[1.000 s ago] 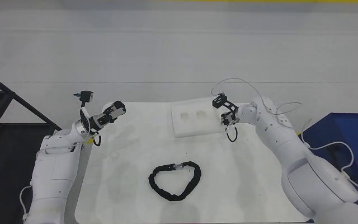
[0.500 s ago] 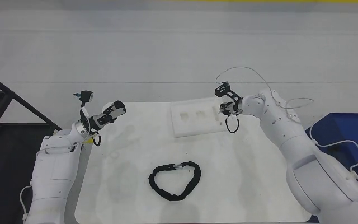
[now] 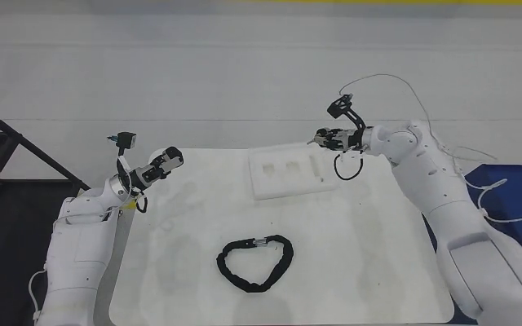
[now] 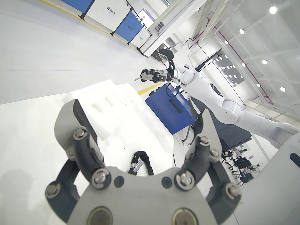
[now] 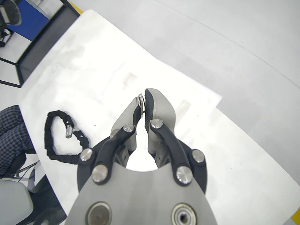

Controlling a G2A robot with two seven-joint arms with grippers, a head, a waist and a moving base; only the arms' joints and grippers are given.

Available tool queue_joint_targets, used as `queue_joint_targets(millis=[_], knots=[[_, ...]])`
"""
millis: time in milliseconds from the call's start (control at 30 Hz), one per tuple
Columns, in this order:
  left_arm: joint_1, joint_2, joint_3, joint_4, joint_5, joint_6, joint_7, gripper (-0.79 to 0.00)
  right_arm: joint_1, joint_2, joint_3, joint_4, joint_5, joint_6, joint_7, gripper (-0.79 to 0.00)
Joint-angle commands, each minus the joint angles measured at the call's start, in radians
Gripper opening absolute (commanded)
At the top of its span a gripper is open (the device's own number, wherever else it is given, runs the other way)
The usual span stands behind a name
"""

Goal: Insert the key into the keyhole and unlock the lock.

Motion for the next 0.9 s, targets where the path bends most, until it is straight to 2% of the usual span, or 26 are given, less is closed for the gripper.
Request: queue_joint_targets(millis=[0, 133, 367, 500, 700, 867], knots=[[0.000, 0.000, 0.000, 0.000, 0.000, 0.000, 0.000, 0.000, -0.023, 0.021, 0.039, -0.055, 0.038, -0.007, 0.025, -0.785], [0.000, 0.000, 0.000, 0.000, 0.000, 0.000, 0.000, 0.000, -0.093, 0.066, 0.123, -0.210, 0.128, -0.022, 0.110, -0.785], [0.000, 0.000, 0.000, 0.000, 0.000, 0.000, 0.000, 0.000, -0.248, 0.140, 0.282, -0.547, 0.253, 0.039, 0.270, -0.785], [0.000, 0.000, 0.000, 0.000, 0.000, 0.000, 0.000, 0.000, -0.327, 0.171, 0.364, -0.710, 0.287, 0.077, 0.321, -0.785], [0.000, 0.000, 0.000, 0.000, 0.000, 0.000, 0.000, 0.000, -0.400, 0.202, 0.453, -0.855, 0.309, 0.112, 0.357, -0.785], [0.000, 0.000, 0.000, 0.000, 0.000, 0.000, 0.000, 0.000, -0.433, 0.214, 0.485, -0.898, 0.312, 0.104, 0.326, -0.785]])
